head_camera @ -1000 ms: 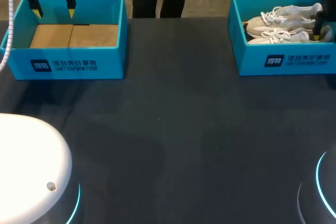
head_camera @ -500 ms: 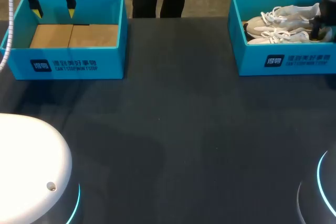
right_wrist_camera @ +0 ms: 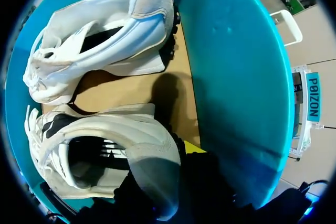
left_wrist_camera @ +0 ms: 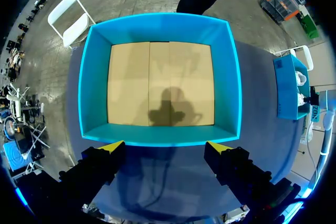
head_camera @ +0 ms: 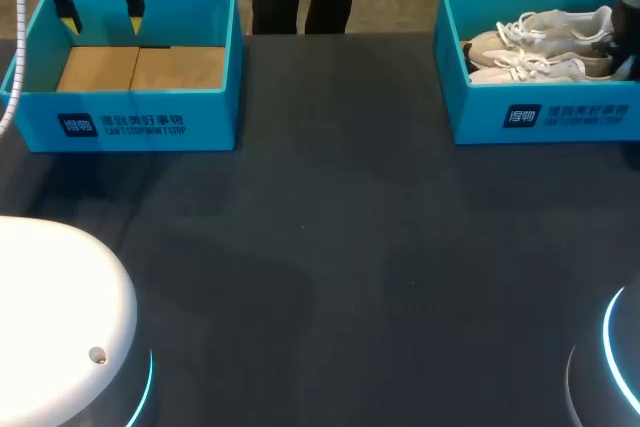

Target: Take the shoe out of the shoebox, open the shoe tongue, remove and reinsert the insole, then place the shoe into the shoebox

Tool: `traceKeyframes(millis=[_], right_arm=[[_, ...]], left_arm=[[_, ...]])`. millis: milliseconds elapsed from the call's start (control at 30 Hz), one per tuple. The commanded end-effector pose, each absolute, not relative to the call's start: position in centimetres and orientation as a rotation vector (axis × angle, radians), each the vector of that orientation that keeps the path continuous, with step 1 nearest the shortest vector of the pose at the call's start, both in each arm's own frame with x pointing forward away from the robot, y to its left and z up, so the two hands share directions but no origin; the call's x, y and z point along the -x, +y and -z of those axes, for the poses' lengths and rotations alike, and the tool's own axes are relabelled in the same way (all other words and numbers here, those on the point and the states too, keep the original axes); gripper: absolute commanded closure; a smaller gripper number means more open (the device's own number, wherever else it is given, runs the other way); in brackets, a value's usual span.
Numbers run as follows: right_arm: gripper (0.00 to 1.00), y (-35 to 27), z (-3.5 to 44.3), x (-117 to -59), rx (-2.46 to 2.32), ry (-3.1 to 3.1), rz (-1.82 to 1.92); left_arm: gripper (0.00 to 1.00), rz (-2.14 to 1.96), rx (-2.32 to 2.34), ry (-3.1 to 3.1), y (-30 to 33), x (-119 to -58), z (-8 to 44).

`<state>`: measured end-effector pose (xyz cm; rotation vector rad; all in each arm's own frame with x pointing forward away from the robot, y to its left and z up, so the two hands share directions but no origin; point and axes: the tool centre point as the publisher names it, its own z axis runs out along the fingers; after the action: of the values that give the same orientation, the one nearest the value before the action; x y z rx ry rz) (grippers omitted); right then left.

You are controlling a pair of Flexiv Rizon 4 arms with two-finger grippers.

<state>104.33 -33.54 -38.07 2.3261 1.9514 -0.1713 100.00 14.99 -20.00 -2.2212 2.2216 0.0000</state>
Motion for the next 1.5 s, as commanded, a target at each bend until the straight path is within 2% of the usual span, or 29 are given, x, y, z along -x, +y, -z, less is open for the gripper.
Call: traceKeyframes(millis=[33,467,867,1067,1500], right_arm=[[1.00,-33.0,37.3,-104.0,-2.334,1.945,0.186],[1.00,-32.2,32.2,-103.6,-2.381,1.909,0.156],[1.00,-31.4,25.2,-104.5,-2.355,1.857,0.131],[1.00,-31.8,24.3,-104.8,-2.348,1.703,0.278],[1.00,-31.7,19.4,-104.7,-2.358,1.754,0.163]], left_arm=[[0.00,0.000,2.221,2.222,15.0,-100.0,20.0],[0.00,0.000,2.221,2.222,15.0,-100.0,20.0],[0.00,0.000,2.221,2.222,15.0,-100.0,20.0],[0.00,0.000,2.221,2.222,15.0,-100.0,20.0],[0.00,0.000,2.221,2.222,15.0,-100.0,20.0]])
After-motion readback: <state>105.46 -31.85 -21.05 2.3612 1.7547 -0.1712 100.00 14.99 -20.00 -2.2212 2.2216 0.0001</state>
